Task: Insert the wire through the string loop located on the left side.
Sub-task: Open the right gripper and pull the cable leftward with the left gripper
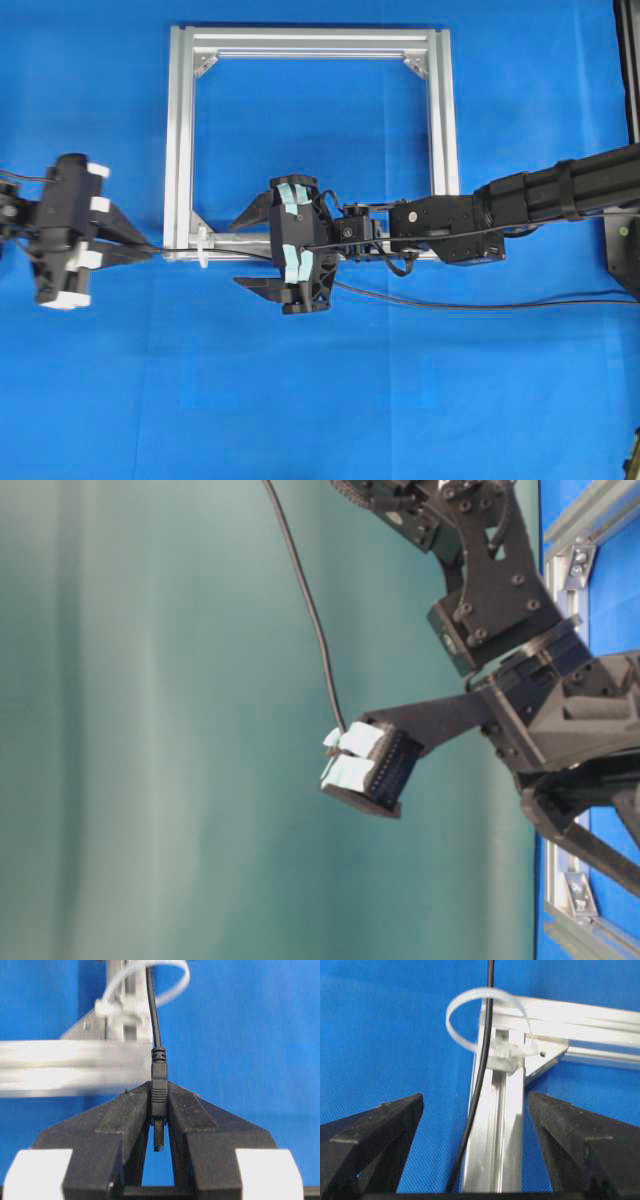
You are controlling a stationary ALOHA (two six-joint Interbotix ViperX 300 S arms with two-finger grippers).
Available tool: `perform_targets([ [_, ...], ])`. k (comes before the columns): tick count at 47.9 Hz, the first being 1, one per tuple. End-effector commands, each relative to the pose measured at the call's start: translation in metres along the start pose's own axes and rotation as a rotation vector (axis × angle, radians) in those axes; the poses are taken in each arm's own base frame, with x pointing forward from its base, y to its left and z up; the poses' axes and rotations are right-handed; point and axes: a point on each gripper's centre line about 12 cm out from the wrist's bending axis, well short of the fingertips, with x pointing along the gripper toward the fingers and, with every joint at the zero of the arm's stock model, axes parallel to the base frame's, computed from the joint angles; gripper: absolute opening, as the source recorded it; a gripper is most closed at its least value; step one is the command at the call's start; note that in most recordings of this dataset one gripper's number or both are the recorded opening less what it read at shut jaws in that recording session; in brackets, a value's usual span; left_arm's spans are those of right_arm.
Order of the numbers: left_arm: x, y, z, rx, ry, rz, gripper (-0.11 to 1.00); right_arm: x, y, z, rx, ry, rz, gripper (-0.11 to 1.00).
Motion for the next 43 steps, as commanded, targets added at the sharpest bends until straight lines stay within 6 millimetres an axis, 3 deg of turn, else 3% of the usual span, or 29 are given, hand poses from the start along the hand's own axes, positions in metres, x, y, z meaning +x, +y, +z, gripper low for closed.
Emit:
perform_targets([
  [1, -0.013, 0.0, 0.001, -0.008, -0.016, -0.006, 0.07, -0.008, 0.003, 0.021, 0.004, -0.055, 0.005, 0.89],
  [18, -0.05, -0.001, -0.003, -0.134, -0.079, -0.032, 0.07, -0.01, 0.003, 0.017, -0.002, -0.046, 0.006, 0.89],
  [43, -0.051, -0.001, -0.005, -0.155, -0.06, -0.031, 0.07, -0.011, 0.003, 0.018, -0.004, -0.047, 0.006, 0.89],
])
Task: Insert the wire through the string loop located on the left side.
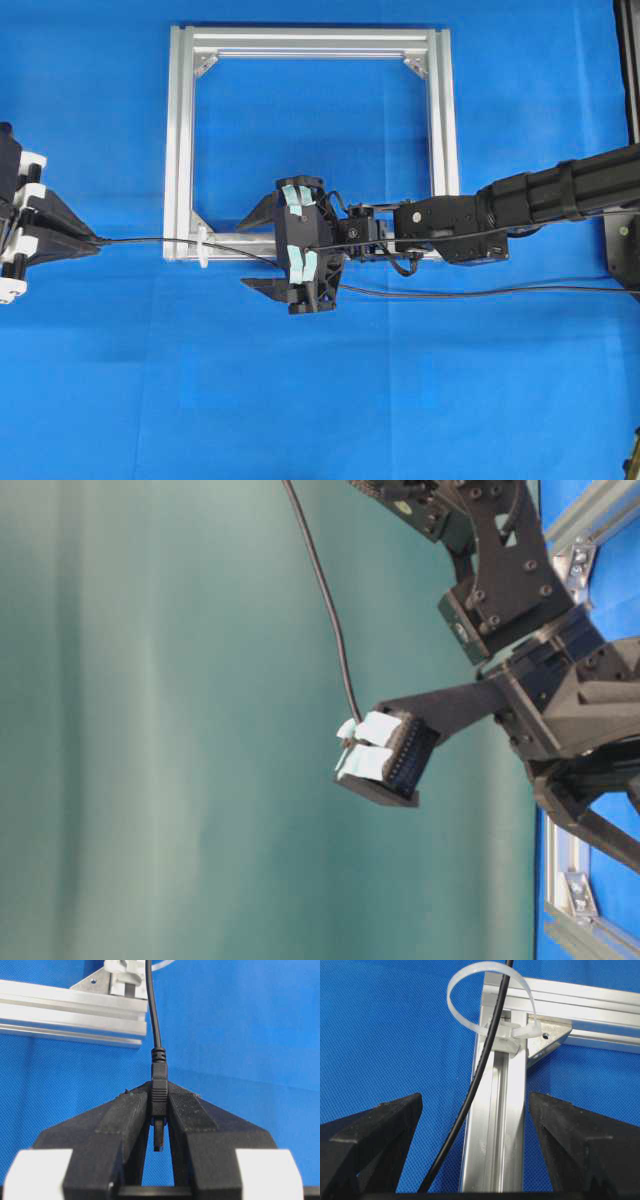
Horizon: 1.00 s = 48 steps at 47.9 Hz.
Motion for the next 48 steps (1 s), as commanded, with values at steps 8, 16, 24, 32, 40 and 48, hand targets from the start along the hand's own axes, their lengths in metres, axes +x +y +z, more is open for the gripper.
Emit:
perform_targets([
  [8, 0.0005, -0.0009, 0.0031, -0.002, -0.004, -0.001, 0.07, -0.0089, 0.0024, 0.0247, -0.003, -0.069, 0.006, 0.89],
  [16, 0.0006, -0.0005, 0.0017, 0.0, 0.0, 0.0, 0.07, -0.0088, 0.0024, 0.0254, -0.003, -0.072, 0.006, 0.89],
  [24, 0.0006, -0.0002, 0.0003, -0.003, 0.012, 0.003, 0.07, -0.0088, 0.0025, 0.0256, -0.006, -0.073, 0.007, 0.89],
  [32, 0.0004, 0.0001, -0.0007, -0.002, 0.016, 0.004, 0.07, -0.0088, 0.0024, 0.0258, -0.004, -0.075, 0.006, 0.89],
  [40, -0.0002, 0.0002, -0.0017, -0.021, 0.026, 0.005, 0.29, -0.0085, 0.0025, 0.0253, -0.006, -0.075, 0.007, 0.89],
  [48, -0.0005, 0.0004, -0.0025, -0.037, 0.029, 0.006, 0.8, -0.0089, 0.0025, 0.0265, -0.006, -0.081, 0.007, 0.89],
])
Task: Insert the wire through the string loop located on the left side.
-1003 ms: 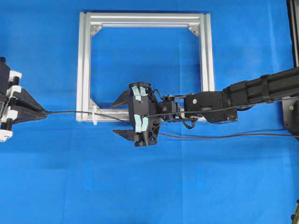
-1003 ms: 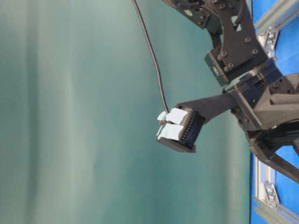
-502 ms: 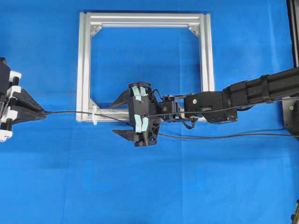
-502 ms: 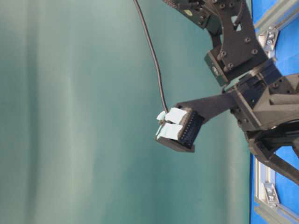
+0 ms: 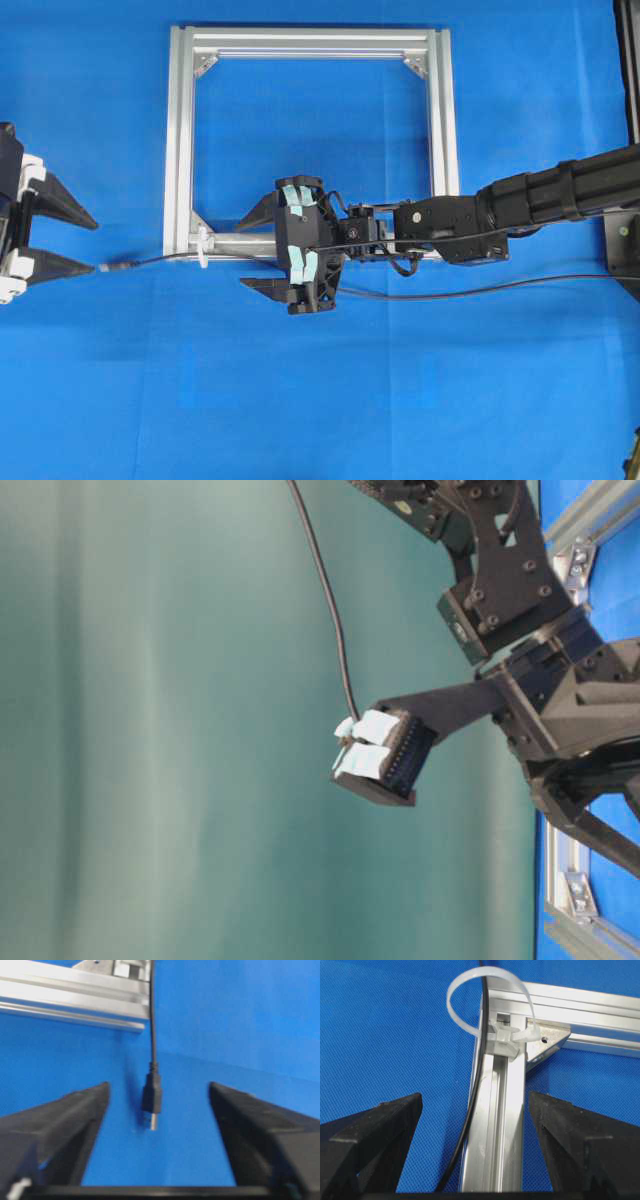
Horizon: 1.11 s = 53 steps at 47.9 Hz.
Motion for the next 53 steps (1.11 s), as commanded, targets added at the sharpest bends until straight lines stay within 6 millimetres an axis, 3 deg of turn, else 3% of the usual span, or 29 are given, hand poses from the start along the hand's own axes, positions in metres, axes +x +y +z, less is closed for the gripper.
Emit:
perform_targets([
  [1, 0.0, -0.001, 0.004, -0.001, -0.009, -0.003, 0.83, -0.008, 0.002, 0.026, -0.003, -0.07, 0.006, 0.89],
  [10, -0.001, -0.002, 0.005, 0.0, -0.018, -0.005, 0.68, -0.009, 0.003, 0.03, 0.001, -0.08, 0.007, 0.89],
  [42, -0.038, -0.014, 0.041, 0.021, -0.271, -0.084, 0.68, -0.072, 0.009, 0.11, 0.003, -0.18, 0.022, 0.88],
  [53, -0.045, -0.017, 0.051, 0.036, -0.326, -0.097, 0.68, -0.082, 0.01, 0.122, 0.005, -0.2, 0.024, 0.88],
])
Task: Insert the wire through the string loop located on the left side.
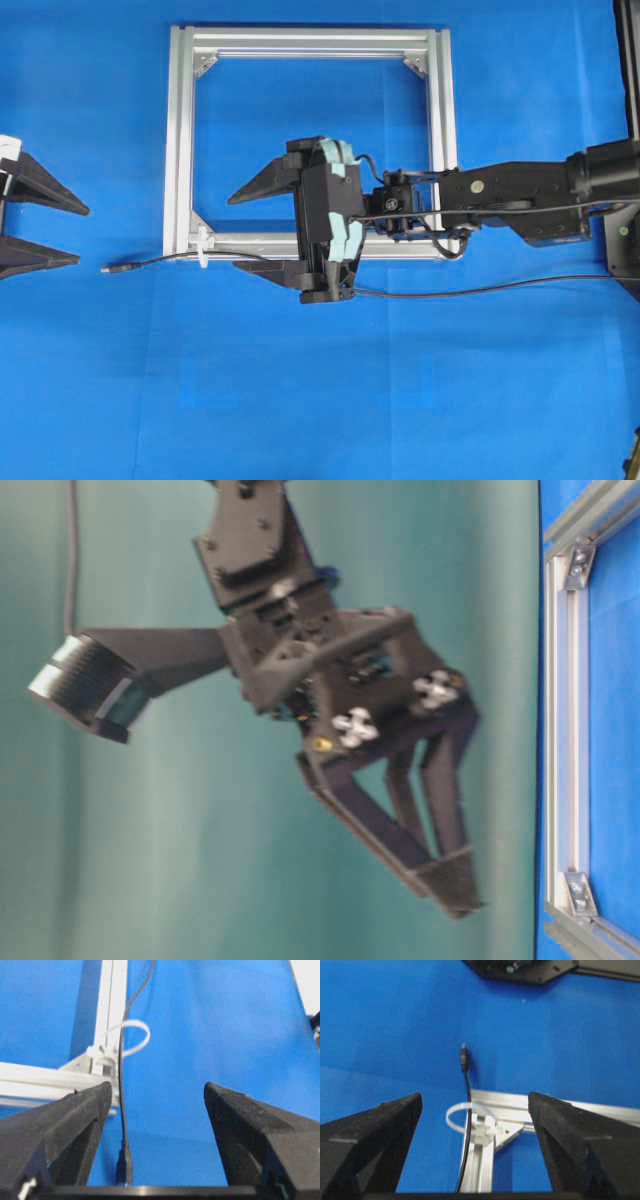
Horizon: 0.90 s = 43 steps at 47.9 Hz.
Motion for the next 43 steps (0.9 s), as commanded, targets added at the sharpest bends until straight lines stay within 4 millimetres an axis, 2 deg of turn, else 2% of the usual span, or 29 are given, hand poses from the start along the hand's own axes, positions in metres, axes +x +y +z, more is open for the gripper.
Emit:
perform_targets([
  [1, -0.0015, -0.0034, 0.013, 0.02, -0.044, -0.009, 0.68, -0.0065, 0.0028, 0.0205, 0.0, -0.052, 0.007, 0.88],
  [43, -0.0017, -0.0014, 0.0122, 0.031, -0.039, 0.003, 0.68, -0.0071, 0.0019, 0.0178, -0.001, -0.037, 0.004, 0.88],
])
